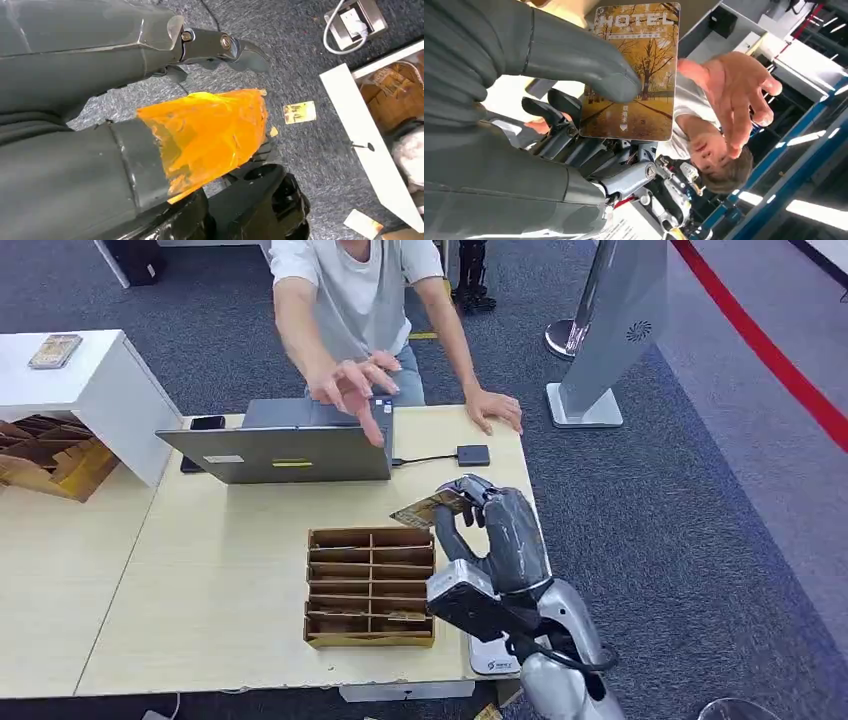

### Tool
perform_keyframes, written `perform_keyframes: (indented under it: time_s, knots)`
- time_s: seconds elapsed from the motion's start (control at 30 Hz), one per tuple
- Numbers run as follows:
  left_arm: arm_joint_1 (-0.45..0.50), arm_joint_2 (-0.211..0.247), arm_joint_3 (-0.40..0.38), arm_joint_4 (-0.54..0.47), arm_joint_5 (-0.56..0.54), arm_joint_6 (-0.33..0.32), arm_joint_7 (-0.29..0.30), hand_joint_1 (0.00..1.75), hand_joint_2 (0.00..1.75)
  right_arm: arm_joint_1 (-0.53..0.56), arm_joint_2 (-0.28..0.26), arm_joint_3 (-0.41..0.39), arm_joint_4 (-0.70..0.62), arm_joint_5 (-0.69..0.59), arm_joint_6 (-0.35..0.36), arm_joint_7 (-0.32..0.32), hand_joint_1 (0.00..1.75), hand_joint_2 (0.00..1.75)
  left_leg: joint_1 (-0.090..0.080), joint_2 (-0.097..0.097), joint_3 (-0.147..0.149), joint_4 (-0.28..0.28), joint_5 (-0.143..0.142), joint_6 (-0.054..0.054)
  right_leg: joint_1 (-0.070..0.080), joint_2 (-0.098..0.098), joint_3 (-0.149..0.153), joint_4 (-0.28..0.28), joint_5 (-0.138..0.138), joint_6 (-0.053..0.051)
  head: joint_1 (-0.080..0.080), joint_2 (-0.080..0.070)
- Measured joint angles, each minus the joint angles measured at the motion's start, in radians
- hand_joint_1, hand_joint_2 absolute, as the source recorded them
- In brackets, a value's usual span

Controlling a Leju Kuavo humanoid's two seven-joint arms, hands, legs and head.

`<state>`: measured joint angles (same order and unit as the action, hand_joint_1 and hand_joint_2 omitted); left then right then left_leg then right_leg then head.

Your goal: Pass the card to the sensor for recognition and then transmit it.

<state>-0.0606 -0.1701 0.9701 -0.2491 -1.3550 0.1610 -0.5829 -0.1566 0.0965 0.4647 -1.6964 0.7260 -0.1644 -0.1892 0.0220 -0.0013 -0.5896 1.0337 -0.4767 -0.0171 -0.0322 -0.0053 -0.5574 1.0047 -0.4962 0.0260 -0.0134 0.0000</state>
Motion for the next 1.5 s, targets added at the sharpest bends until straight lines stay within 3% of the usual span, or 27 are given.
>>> perform_keyframes:
  time_s: [0.43, 1.0, 1.03, 1.07, 1.23, 1.27, 1.5]
  knots:
    - [-0.002, 0.000, -0.006, 0.000, -0.013, -0.004, 0.000, 0.00, 0.00, -0.043, 0.010, 0.010, 0.060, 0.005, -0.002, 0.020, 1.75, 1.75, 0.000, 0.000, 0.000, 0.000, 0.000, 0.000, 0.000, 0.000, 0.000, 0.000, 0.000, 0.000, 0.000, 0.000]
    - [-0.012, 0.000, -0.028, 0.002, -0.038, -0.007, 0.002, 0.00, 0.00, -0.166, 0.077, 0.014, 0.287, 0.008, 0.000, 0.065, 1.75, 1.75, 0.000, 0.000, 0.000, 0.000, 0.001, 0.000, 0.000, 0.000, 0.000, 0.000, 0.000, 0.000, 0.000, 0.000]
    - [-0.012, 0.000, -0.028, 0.002, -0.038, -0.007, 0.002, 0.00, 0.00, -0.169, 0.080, 0.015, 0.296, 0.008, 0.000, 0.066, 1.26, 1.75, 0.000, 0.000, 0.000, 0.000, 0.001, 0.000, 0.000, 0.000, 0.000, 0.001, 0.000, 0.000, 0.000, 0.000]
    - [-0.012, 0.000, -0.028, 0.004, -0.038, -0.007, 0.002, 0.00, 0.00, -0.171, 0.082, 0.016, 0.304, 0.008, 0.000, 0.066, 0.00, 1.75, 0.000, 0.000, 0.000, 0.000, 0.001, 0.000, 0.000, 0.000, 0.000, 0.001, 0.000, 0.000, 0.000, 0.000]
    - [-0.012, 0.000, -0.028, 0.007, -0.038, -0.007, 0.002, 0.00, 0.00, -0.175, 0.085, 0.029, 0.335, 0.023, -0.006, 0.071, 0.00, 1.75, 0.000, 0.000, 0.000, 0.000, 0.001, 0.000, 0.000, 0.000, 0.000, 0.000, 0.000, 0.000, 0.000, 0.000]
    - [-0.012, 0.000, -0.028, 0.007, -0.038, -0.007, 0.002, 0.00, 0.00, -0.175, 0.085, 0.030, 0.338, 0.025, -0.007, 0.071, 0.00, 0.00, 0.000, 0.000, 0.000, 0.000, 0.001, 0.000, 0.000, 0.000, 0.000, 0.000, 0.000, 0.000, 0.000, 0.000]
    - [-0.012, 0.000, -0.028, 0.007, -0.038, -0.007, -0.001, 0.00, 0.00, -0.176, 0.085, 0.038, 0.343, 0.025, -0.015, 0.071, 0.00, 0.00, 0.000, 0.000, 0.000, 0.000, 0.001, 0.000, 0.000, 0.000, 0.000, 0.000, 0.000, 0.000, 0.000, 0.000]
